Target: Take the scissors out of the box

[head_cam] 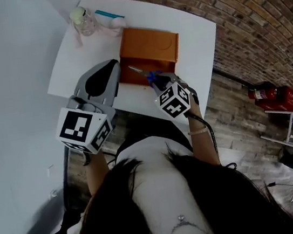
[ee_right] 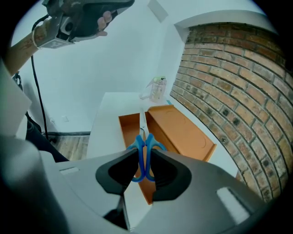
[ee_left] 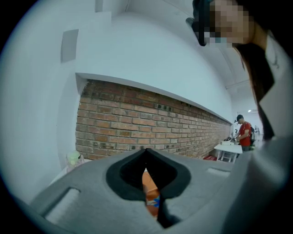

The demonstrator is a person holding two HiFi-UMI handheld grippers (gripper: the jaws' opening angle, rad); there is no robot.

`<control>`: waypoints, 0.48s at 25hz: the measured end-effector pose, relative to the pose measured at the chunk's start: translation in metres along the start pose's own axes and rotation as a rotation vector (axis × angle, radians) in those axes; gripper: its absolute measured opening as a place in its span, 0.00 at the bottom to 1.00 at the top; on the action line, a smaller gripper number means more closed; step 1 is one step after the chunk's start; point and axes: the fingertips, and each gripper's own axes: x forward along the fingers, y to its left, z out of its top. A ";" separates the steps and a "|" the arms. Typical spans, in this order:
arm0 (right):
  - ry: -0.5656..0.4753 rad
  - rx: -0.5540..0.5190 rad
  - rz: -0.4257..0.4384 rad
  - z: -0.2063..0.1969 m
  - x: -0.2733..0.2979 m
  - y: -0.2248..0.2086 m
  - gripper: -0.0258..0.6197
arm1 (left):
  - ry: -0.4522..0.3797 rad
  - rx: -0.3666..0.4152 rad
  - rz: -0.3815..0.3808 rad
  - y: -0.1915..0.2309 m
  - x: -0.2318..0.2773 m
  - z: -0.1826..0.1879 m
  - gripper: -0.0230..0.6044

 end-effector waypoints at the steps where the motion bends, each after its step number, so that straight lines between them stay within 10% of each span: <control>1: -0.005 0.004 -0.004 0.000 -0.002 0.002 0.19 | -0.002 0.003 -0.004 -0.002 -0.002 0.000 0.04; 12: -0.050 0.050 -0.053 0.003 -0.026 0.020 0.19 | -0.018 0.031 -0.045 -0.022 -0.026 0.006 0.04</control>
